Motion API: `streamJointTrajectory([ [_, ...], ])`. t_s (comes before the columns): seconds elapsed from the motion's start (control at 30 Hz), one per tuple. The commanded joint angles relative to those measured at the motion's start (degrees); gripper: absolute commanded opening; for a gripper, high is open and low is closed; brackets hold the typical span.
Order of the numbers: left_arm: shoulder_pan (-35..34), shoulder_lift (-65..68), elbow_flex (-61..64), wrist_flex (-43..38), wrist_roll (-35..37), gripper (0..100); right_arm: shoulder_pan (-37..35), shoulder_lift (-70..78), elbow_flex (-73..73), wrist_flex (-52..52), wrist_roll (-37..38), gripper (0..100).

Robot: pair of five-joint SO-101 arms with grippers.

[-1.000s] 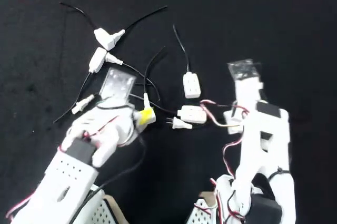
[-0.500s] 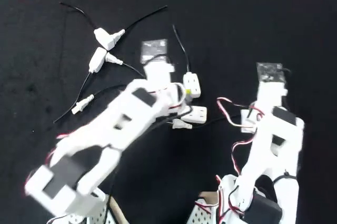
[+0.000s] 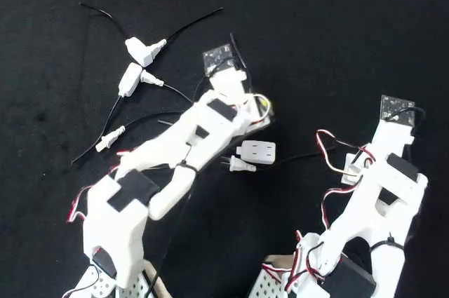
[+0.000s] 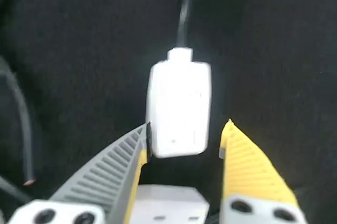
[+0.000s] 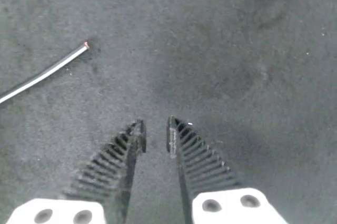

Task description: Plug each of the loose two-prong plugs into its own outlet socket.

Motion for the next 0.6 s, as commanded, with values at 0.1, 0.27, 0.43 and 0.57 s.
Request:
streamJointTrajectory([
  [0.1,-2.0,5.5,-9.0,-1.1,-1.7,23,0.7,-0.3,1.4,-3.7,-0.1,7.4],
  [0.27,-1.5,13.6,-15.9,-0.4,-5.7,22,0.7,-0.3,2.2,-4.7,-0.1,7.4],
  [0.43,-1.6,16.7,-23.8,10.8,-8.0,18,0.7,-0.3,2.2,-4.7,-0.1,7.4],
  [0.57,-1.6,16.0,-28.8,19.3,-14.2,3,0.7,-0.3,2.2,-4.7,-0.1,7.4],
])
